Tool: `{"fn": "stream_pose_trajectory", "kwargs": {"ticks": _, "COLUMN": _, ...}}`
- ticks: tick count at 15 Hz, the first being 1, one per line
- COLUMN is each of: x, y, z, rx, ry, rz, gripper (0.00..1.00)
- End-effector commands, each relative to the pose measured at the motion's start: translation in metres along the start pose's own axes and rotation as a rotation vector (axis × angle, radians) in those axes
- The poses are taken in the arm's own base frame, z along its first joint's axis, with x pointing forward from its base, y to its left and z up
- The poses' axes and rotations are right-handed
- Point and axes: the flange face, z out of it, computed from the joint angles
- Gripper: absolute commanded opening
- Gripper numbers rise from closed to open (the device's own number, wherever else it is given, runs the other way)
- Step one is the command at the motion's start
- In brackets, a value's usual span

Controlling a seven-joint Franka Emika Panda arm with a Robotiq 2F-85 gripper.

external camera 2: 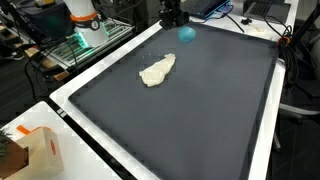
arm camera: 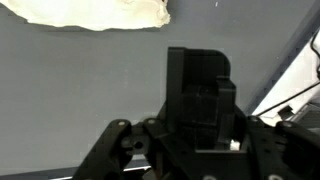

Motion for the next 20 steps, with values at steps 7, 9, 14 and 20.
{"fn": "stream_pose_trajectory", "kwargs": {"ticks": 7, "x": -0.028, "y": 0.047, "z": 0.012, "rx": 0.302, "ry": 0.036, "rz": 0.071, "gripper": 0.27}}
{"fn": "stream_pose_trajectory", "kwargs": {"ticks": 9, "x": -0.033, "y": 0.057, "z": 0.015, "rx": 0.354, "ry": 0.043, "rz": 0.093, "gripper": 0.27}}
{"fn": "stream_pose_trajectory", "kwargs": {"ticks": 14, "x": -0.043, "y": 0.081, "z": 0.025, "rx": 0.454, "ry": 0.069, "rz": 0.162, "gripper": 0.27}}
{"fn": "stream_pose_trajectory", "kwargs": {"ticks": 20, "x": -0.059, "y": 0.109, "z": 0.036, "rx": 0.524, "ry": 0.102, "rz": 0.256, "gripper": 0.27}}
